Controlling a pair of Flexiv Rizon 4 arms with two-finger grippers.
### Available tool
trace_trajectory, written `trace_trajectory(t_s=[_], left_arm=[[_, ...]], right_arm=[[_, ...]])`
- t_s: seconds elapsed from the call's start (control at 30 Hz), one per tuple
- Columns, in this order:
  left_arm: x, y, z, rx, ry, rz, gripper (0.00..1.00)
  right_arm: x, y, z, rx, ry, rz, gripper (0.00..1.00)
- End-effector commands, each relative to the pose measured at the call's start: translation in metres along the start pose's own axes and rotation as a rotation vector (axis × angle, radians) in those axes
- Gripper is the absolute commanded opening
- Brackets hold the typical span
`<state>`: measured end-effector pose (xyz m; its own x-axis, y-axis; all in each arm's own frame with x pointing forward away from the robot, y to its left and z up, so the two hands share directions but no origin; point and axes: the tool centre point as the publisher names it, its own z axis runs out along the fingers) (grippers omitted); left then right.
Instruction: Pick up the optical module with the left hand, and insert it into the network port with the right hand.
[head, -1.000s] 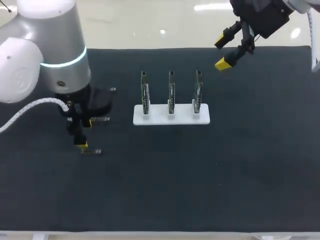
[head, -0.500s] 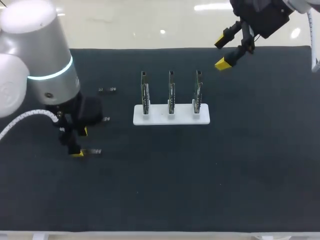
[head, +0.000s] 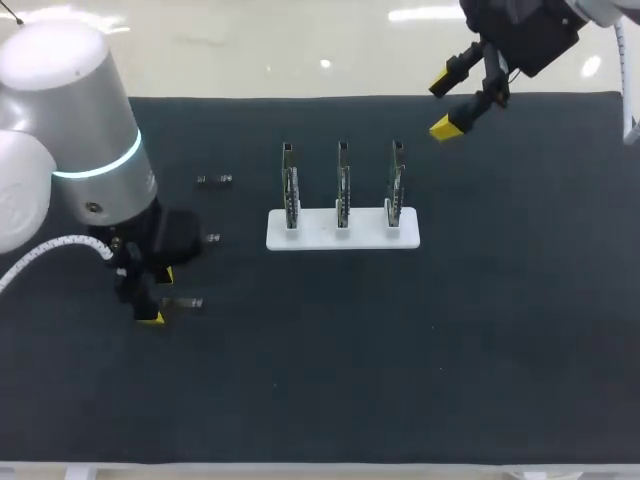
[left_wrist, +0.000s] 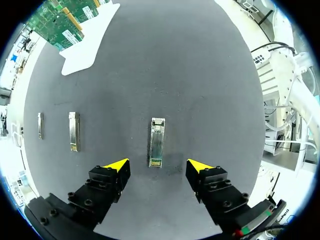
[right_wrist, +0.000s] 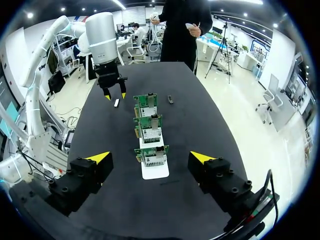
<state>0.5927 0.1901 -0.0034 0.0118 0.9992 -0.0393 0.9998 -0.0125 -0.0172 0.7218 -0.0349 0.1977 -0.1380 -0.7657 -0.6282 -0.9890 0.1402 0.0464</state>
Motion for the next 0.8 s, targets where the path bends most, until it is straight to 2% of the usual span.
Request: trace_trajectory(t_s=[0.03,0.53,0.7,0.77,0.8], left_arm=[[0.0005,0.0033,0.0018,0.010,-0.007,0.004,1.00],[-0.0075,0.0074,0.0084,0.020,-0.010,-0.007,1.00],[-0.0067,0.0079,0.0109,0.016,-0.008,-0.006,0.96],[-0.0067,0.0079,0.0111,0.016,-0.009,-0.005,0.87],[-0.0067,0.0079,0.0112,0.015,-0.009,-0.006,0.71]], right_arm=[[0.0002,0.0004,0.0002,0.001,-0.002,-0.001,1.00],[0.0002,0.0004,0.0002,0.001,-0.002,-0.001,1.00],[0.0002,0.0004,0.0002,0.001,-0.002,-0.001,1.00],[0.0002,0.0004,0.0002,0.001,-0.002,-0.001,1.00],[0.0002,0.0004,0.0002,0.001,-0.002,-0.001,1.00]])
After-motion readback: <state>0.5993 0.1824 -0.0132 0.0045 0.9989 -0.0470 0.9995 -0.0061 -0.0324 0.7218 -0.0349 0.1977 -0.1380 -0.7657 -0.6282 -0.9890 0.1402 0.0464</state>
